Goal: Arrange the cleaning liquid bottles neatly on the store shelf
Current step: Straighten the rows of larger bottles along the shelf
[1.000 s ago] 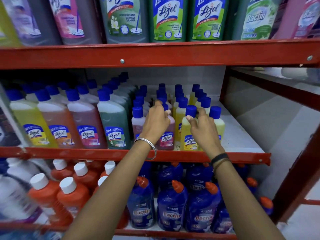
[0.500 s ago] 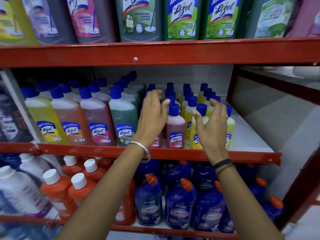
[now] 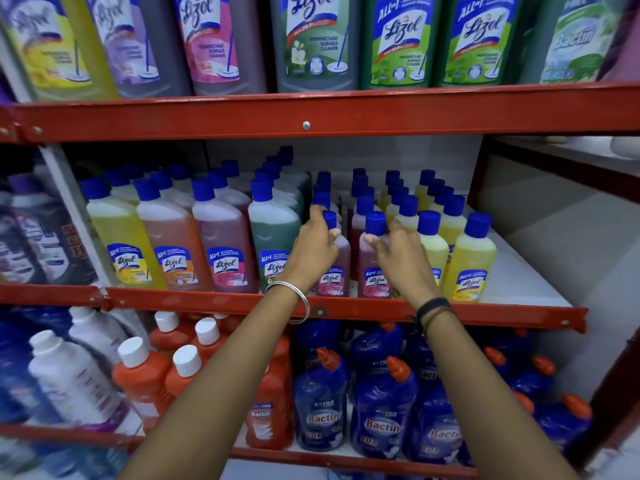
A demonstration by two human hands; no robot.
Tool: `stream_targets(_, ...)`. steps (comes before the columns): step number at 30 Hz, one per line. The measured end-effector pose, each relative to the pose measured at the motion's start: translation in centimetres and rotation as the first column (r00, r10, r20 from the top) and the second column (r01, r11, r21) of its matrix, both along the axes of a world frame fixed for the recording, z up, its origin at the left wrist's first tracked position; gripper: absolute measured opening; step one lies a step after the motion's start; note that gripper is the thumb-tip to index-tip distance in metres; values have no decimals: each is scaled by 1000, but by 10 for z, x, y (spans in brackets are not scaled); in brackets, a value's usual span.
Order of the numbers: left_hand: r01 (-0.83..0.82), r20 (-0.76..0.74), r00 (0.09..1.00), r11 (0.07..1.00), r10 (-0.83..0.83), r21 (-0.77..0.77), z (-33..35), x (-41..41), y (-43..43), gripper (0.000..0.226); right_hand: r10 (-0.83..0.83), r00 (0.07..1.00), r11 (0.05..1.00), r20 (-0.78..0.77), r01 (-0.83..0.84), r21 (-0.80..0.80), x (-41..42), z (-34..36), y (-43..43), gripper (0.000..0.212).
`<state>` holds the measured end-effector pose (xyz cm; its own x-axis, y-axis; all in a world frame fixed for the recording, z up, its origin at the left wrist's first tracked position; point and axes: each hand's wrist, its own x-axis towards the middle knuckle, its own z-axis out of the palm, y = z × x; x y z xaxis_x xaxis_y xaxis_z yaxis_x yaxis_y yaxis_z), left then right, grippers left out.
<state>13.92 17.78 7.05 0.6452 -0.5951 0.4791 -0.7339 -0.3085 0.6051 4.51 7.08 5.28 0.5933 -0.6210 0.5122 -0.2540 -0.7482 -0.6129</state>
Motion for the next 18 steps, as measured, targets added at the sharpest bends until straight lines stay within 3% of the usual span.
stream_targets(7, 6, 33, 999, 1000, -5, -26, -7, 5, 9, 61, 0, 994, 998, 113, -7, 62, 0, -8, 15, 42)
stream_targets(10, 6, 210, 977, 985, 31, -174, -5, 4, 31, 46, -131, 956, 985, 262, 154, -71, -3, -9, 38, 57)
stream_targets(12, -22, 346, 927, 941, 145, -338, 3, 12, 55, 33, -106, 908, 973, 406, 179, -146, 0, -4, 56, 55)
stream_targets(15, -201, 341, 867, 880, 364, -430, 15, 50, 89, 41, 102, 895, 988, 434, -39, -153, 23, 11, 81, 48)
stream_targets(18, -317, 179, 900, 880, 396, -353, 21, 92, 109, 55, 261, 930, 965, 260, -250, -73, 62, 25, 98, 52)
